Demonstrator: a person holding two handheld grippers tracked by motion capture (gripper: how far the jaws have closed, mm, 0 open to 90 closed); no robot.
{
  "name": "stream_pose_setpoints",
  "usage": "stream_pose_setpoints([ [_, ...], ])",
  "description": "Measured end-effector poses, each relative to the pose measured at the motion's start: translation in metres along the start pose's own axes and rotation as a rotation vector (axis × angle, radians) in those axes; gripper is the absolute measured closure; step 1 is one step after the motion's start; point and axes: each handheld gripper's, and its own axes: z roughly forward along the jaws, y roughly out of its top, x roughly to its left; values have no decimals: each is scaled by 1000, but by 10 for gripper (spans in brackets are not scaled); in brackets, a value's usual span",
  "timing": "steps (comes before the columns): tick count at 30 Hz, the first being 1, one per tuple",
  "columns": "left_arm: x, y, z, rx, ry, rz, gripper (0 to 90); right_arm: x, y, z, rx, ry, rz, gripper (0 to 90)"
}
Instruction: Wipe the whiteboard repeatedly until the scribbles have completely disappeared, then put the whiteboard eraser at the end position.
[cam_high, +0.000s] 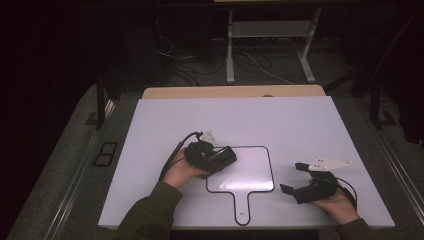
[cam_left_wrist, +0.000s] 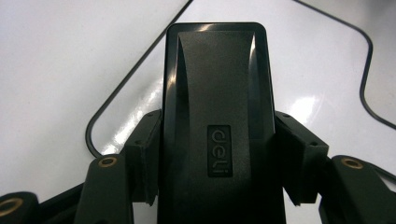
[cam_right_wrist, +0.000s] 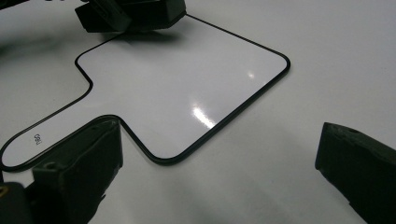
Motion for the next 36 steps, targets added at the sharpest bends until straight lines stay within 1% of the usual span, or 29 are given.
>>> stream_pose_setpoints([
  [1,0,1,-1,-4,-1,-2,391,0,0,0,-1,1,-1,0],
  [2,0,2,-2,-13,0,-12,391,0,0,-1,-7,0,-2,0],
  [3,2,3,-3,-13,1,-5,391,0,0,-1,-9,1,-2,0],
  [5,2,5,-5,-19,1,-12,391,-1,0,-2,-12,-3,3,0],
  [6,4,6,-6,-17,1,-5,390,-1,0,-2,-12,-2,5,0],
  [7,4,7,-7,-26,3,-11,391,-1,0,-2,-15,-3,5,0],
  [9,6,10,-8,-29,2,-10,391,-1,0,-2,-16,-3,8,0],
  [11,9,14,-9,-30,6,-1,391,-2,1,-2,-16,-3,9,0],
  [15,15,21,-9,-44,9,-12,391,-2,0,-1,-15,-3,7,0],
  [16,16,22,-9,-42,11,-10,391,-1,0,-1,-14,-1,6,0],
  [20,24,30,-7,-63,19,-24,391,-1,0,-2,-17,0,12,0],
  [21,27,33,-6,-68,22,-21,391,-1,0,-2,-18,0,13,0],
  [25,37,43,0,-80,28,-39,391,-1,0,-3,-21,2,14,0],
  [27,44,49,6,-89,36,-32,390,-1,0,-2,-18,3,14,0],
  [28,46,52,7,-81,38,-36,390,-1,0,-2,-18,4,13,0],
  [30,52,58,11,-80,38,-38,390,0,0,-2,-19,7,16,0],
  [32,59,64,16,-71,39,-30,390,-1,0,-2,-20,7,16,0],
  [33,62,67,18,-73,42,-32,390,-1,0,-3,-20,7,16,0],
  [34,66,70,21,-66,42,-17,390,-1,0,-3,-21,7,16,0],
  [35,70,73,23,-60,42,-13,390,-1,0,-3,-22,7,16,0],
  [36,71,76,27,-81,42,-33,390,-1,0,-3,-23,6,15,0],
])
